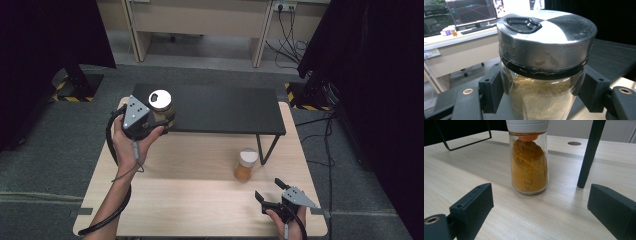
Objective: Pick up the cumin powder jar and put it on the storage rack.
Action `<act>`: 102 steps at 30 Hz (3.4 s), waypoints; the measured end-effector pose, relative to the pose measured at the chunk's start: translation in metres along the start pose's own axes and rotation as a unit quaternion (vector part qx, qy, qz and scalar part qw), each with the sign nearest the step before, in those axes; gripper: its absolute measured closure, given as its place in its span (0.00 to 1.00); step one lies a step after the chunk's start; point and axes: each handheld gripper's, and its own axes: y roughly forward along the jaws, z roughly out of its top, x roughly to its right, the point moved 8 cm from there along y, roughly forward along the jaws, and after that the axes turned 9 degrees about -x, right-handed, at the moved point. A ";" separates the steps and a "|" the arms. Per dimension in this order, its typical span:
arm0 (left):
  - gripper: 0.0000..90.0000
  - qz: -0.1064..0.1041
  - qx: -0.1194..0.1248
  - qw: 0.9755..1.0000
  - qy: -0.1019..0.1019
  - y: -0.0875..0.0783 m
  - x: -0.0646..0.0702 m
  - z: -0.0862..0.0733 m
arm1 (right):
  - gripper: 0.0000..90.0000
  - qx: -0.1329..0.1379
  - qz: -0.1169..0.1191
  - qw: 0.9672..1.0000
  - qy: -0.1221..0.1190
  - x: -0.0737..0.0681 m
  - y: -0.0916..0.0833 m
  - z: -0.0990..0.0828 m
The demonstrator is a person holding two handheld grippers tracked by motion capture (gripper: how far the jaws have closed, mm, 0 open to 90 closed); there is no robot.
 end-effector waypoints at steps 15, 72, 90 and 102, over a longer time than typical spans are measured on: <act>0.33 0.036 -0.061 0.997 -0.024 0.029 -0.016 0.007 | 0.07 -0.001 -0.001 1.000 -0.003 -0.001 0.000 0.000; 0.15 0.044 -0.032 0.997 -0.053 0.026 -0.016 0.000 | 0.08 0.001 -0.003 1.000 -0.004 -0.001 0.000 0.000; 0.01 0.066 0.024 0.997 -0.029 -0.014 0.010 -0.025 | 0.08 -0.001 -0.004 1.000 -0.010 -0.002 0.000 0.000; 0.02 0.086 0.039 0.995 -0.021 -0.034 0.027 -0.044 | 0.08 -0.002 -0.004 1.000 -0.012 -0.003 0.000 0.000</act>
